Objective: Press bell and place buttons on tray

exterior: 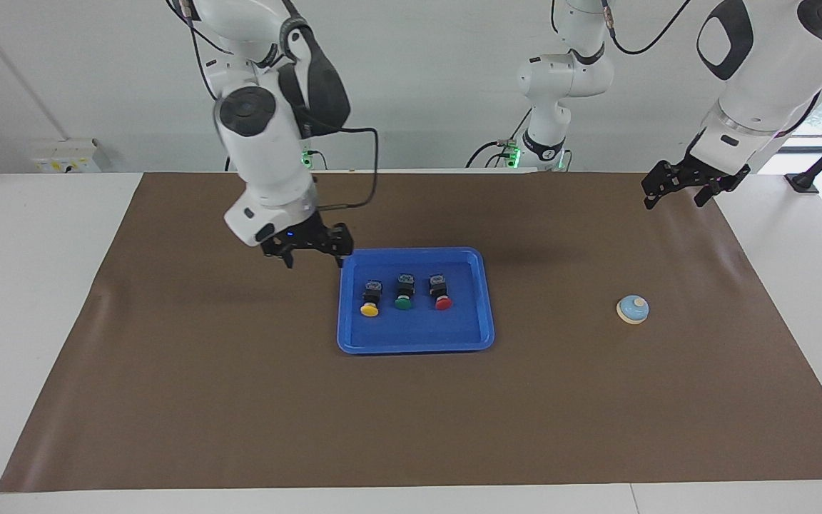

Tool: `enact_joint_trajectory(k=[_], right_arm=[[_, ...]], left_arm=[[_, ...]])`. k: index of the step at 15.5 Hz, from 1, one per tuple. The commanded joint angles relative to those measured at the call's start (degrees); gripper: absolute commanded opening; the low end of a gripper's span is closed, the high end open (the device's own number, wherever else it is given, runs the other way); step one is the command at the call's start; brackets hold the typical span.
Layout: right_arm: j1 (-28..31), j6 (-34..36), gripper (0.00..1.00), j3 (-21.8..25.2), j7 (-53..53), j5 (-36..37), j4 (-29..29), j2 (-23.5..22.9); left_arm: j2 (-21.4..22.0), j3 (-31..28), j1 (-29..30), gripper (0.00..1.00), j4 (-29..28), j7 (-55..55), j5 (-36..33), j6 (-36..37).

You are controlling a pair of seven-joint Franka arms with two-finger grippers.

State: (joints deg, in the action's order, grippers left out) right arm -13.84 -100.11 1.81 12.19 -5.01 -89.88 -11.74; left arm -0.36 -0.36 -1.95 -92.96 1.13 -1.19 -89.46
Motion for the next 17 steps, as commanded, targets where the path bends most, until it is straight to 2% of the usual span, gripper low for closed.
enact_joint_trajectory(k=[1,5,7,9,11,13,17], right_arm=[[7.92,4.82,1.00,-1.02,-11.89,0.17,-3.55,6.54],[14.44,10.98,1.00,-0.93,-17.81,0.26,-3.46,12.25],[15.77,10.99,1.00,-0.84,-17.90,1.22,-2.33,12.79],[15.86,11.86,1.00,-0.93,-18.17,5.51,-1.97,13.23],[15.25,11.96,1.00,-1.02,-17.64,6.15,-6.33,15.33],[14.81,8.55,1.00,-1.28,-17.37,6.32,-12.06,17.97],[15.07,7.03,1.00,-1.20,-17.20,6.24,-11.82,17.72]], left_arm=[[0.80,-0.17,-0.15,1.00,-0.30,-0.25,-0.48,0.61],[0.80,-0.17,-0.15,1.00,-0.30,-0.34,-0.39,0.61],[0.80,-0.17,-0.15,1.00,-0.30,-0.25,-0.39,0.61],[0.80,-0.08,-0.33,1.00,-0.30,-0.34,-0.48,0.61],[0.80,-0.08,-0.68,1.00,-0.30,-0.34,-0.48,0.43],[0.62,-0.08,-0.25,1.00,0.05,-0.25,-0.39,0.08],[0.62,0.01,-0.16,1.00,-0.03,-0.34,-0.39,-0.09]])
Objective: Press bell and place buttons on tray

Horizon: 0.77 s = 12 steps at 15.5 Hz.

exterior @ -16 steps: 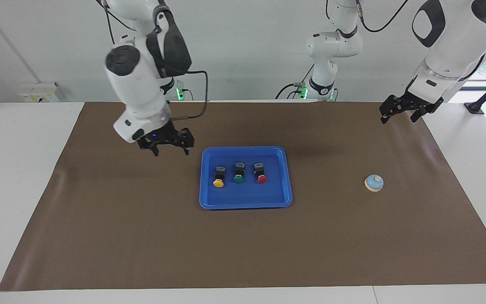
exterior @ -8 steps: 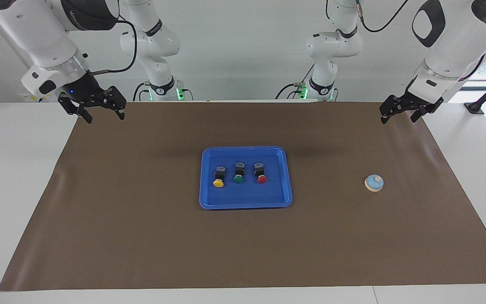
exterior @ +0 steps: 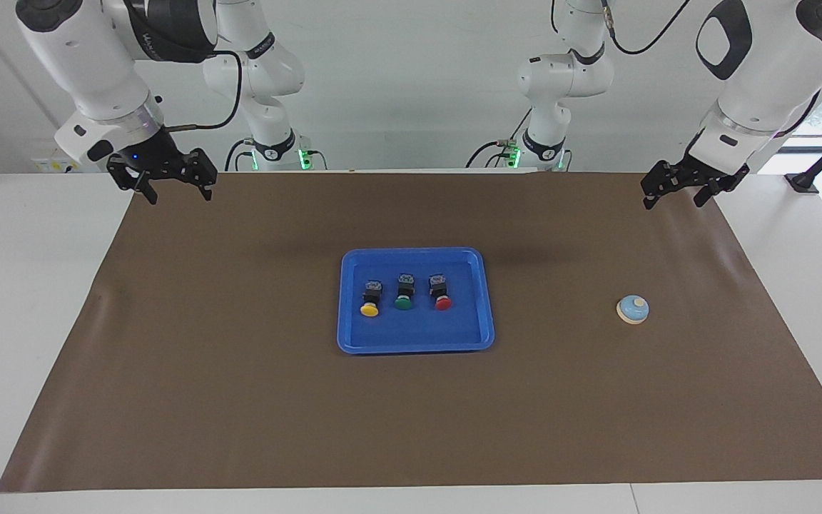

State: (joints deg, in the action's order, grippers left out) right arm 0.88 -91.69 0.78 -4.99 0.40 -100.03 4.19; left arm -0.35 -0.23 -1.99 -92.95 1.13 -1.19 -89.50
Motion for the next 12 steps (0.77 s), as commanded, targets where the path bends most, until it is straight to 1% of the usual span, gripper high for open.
enact_joint_trajectory(k=[1,3,12], right_arm=[[0.70,-1.47,1.00,-0.25,0.06,0.83,-0.36,1.35],[0.96,-1.38,1.00,-0.16,-0.02,0.83,0.97,0.47],[0.79,0.99,1.00,-0.16,-0.38,1.01,0.71,0.82]], left_arm=[[0.62,-0.12,-0.12,1.00,-0.04,-0.34,-0.30,-0.15],[0.62,-0.12,-0.20,1.00,-0.04,-0.25,-0.30,-0.32],[0.53,-0.12,-0.20,1.00,-0.13,-0.34,-0.30,-1.82]])
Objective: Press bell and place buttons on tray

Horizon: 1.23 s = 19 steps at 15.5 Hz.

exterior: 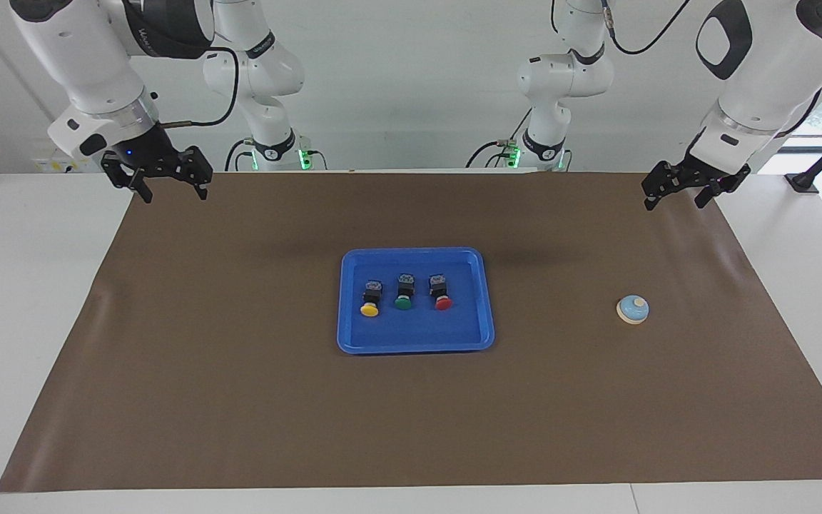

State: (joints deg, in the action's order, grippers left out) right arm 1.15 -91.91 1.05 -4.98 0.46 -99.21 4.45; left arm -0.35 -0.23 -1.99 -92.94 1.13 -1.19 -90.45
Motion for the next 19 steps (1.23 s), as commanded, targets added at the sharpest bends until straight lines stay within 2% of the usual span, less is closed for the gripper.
enact_joint_trajectory(k=[1,13,16,18,19], right_arm=[[0.52,1.38,1.00,-0.43,-0.38,0.95,-0.20,0.56],[0.43,3.49,1.00,-0.52,-0.38,0.77,-0.29,0.82],[0.52,3.49,1.00,-0.52,-0.38,0.77,-0.29,0.74],[0.52,3.49,1.00,-0.52,-0.38,0.77,-0.29,0.82],[0.52,3.49,1.00,-0.52,-0.38,0.77,-0.29,0.74]], left_arm=[[0.53,-0.13,-0.20,1.00,-0.14,-0.34,-0.30,-0.78],[0.71,-0.13,-0.12,1.00,-0.66,0.10,-0.21,-0.78],[1.76,-0.30,-0.03,1.00,-3.29,-0.25,-0.30,-3.05],[4.03,-0.39,0.23,1.00,-8.72,0.27,-0.39,-6.91],[4.57,-0.48,0.24,0.66,-11.01,0.19,-0.39,-10.33]])
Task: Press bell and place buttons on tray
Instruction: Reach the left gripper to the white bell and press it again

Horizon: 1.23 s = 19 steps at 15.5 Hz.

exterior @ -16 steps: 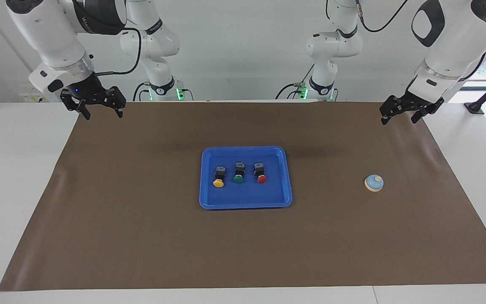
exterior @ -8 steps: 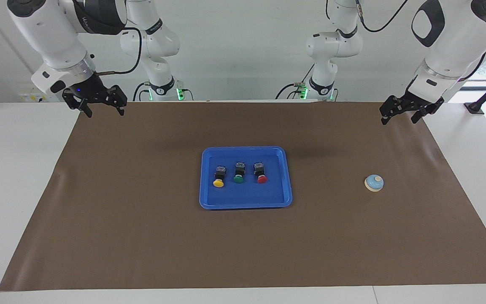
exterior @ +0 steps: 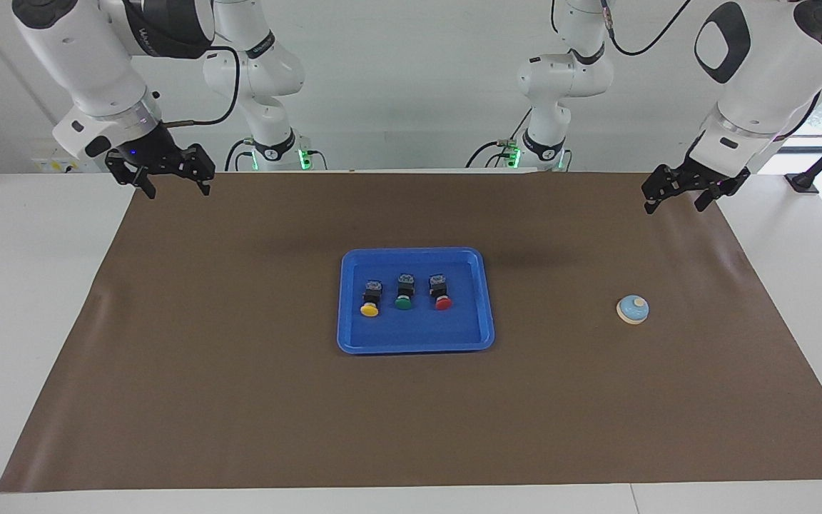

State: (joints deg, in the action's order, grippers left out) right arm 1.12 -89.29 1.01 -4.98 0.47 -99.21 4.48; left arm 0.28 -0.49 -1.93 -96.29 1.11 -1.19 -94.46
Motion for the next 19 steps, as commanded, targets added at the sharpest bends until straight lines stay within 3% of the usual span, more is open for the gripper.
enact_joint_trajectory(k=[1,2,5,10,19], right_arm=[[0.55,0.88,1.00,-0.48,-0.38,0.76,-0.29,0.71],[0.55,0.88,1.00,-0.48,-0.38,0.76,-0.29,0.71],[0.55,0.88,1.00,-0.48,-0.38,0.76,-0.29,0.80],[0.55,0.88,1.00,-0.48,-0.38,0.76,-0.29,0.71],[0.55,0.88,1.00,-0.48,-0.38,0.76,-0.29,0.71]], left_arm=[[4.02,-0.22,0.43,0.32,-8.99,0.21,-0.39,-7.57],[3.50,-0.30,0.78,0.00,-9.52,-0.14,-0.48,-7.84],[2.36,-0.22,4.21,0.00,-13.12,2.14,-0.48,-12.91],[-3.17,-0.13,3.95,0.00,-20.06,2.94,-0.48,-24.78],[-9.95,-0.22,3.42,0.00,-20.60,3.03,-0.48,-34.55]])
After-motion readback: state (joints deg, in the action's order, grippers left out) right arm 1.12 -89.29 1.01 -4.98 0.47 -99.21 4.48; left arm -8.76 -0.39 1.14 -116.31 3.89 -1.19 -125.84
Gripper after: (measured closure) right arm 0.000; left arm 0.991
